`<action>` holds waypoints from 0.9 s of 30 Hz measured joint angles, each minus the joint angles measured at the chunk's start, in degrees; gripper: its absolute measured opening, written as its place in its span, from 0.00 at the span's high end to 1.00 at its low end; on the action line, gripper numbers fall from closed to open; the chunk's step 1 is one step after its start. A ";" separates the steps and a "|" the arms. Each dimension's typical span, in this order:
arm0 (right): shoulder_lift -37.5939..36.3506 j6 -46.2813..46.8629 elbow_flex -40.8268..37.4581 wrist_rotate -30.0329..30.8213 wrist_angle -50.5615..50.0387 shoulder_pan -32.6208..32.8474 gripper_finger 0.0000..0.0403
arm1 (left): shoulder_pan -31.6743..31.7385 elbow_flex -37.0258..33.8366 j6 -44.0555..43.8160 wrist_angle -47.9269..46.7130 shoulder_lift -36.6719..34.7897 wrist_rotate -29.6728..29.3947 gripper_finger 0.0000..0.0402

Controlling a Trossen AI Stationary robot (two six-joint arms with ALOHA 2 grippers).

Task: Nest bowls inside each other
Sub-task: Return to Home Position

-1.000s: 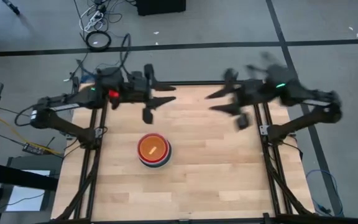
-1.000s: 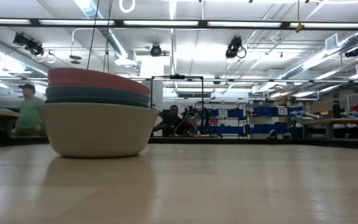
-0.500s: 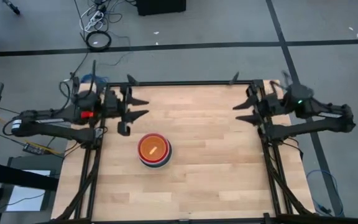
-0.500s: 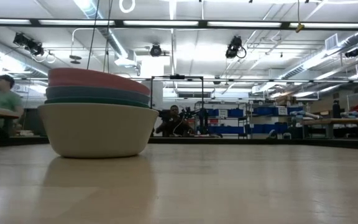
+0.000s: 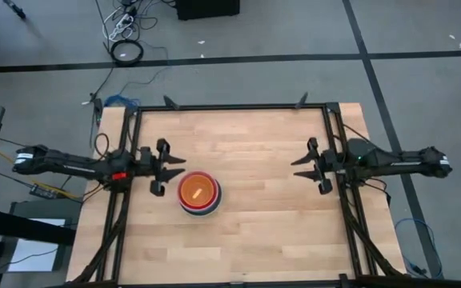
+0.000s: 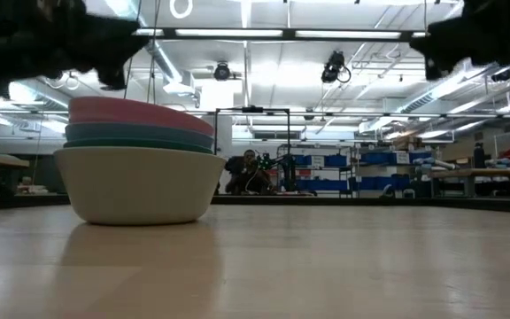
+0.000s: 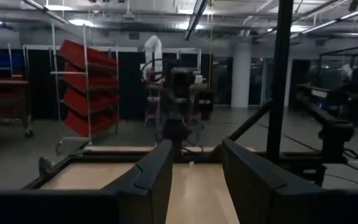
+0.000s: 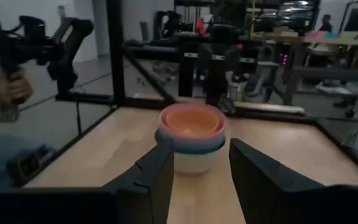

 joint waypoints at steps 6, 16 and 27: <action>-9.32 3.05 -8.50 1.02 6.63 0.00 0.64 | -0.06 -4.07 -1.80 0.86 0.00 -2.68 0.63; -18.38 4.21 -8.82 1.11 3.98 -1.90 0.64 | -0.06 -3.97 -0.33 9.31 -3.18 -2.70 0.63; -18.56 5.64 -7.97 1.59 0.75 -3.54 0.64 | 0.00 -3.96 0.38 7.10 -14.66 -3.04 0.63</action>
